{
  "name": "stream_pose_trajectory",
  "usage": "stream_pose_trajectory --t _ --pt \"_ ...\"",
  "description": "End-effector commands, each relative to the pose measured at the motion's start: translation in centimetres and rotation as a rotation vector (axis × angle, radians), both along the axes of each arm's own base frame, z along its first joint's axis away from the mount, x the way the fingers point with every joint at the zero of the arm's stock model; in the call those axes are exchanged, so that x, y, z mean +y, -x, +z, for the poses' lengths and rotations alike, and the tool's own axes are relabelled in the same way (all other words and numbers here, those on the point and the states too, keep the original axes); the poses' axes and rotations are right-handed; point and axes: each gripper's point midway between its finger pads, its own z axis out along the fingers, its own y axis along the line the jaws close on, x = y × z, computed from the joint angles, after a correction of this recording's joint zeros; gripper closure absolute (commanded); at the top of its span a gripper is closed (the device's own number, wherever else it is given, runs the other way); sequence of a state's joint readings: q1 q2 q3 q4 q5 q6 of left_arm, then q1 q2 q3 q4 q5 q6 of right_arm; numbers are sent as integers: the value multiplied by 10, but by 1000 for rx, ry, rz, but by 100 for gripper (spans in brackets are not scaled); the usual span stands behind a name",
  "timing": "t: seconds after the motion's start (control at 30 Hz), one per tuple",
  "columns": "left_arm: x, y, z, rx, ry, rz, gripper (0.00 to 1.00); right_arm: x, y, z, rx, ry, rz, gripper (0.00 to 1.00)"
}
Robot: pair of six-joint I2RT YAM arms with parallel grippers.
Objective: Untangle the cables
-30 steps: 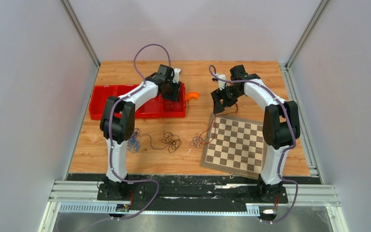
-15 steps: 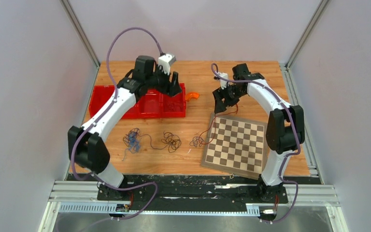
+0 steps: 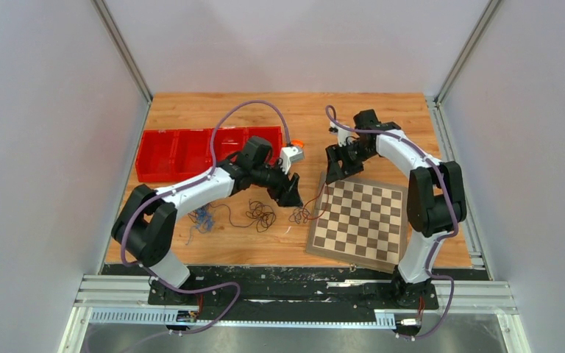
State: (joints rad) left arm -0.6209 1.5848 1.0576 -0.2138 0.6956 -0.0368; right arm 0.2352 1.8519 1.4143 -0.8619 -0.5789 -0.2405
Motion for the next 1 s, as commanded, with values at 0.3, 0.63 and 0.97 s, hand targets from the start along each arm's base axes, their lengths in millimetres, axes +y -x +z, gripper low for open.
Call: stream_pose_trajectory --t 0.3,0.63,0.97 --pt "-6 8 -58 -327 6 -137 25 -1 -2 -52 -28 125 -2 38" --pt "-11 -8 -107 -453 -249 -147 42 -17 -9 -75 -51 268 -24 42" --pt "17 40 -35 -459 -229 -253 100 -34 -3 -97 -72 365 6 52"
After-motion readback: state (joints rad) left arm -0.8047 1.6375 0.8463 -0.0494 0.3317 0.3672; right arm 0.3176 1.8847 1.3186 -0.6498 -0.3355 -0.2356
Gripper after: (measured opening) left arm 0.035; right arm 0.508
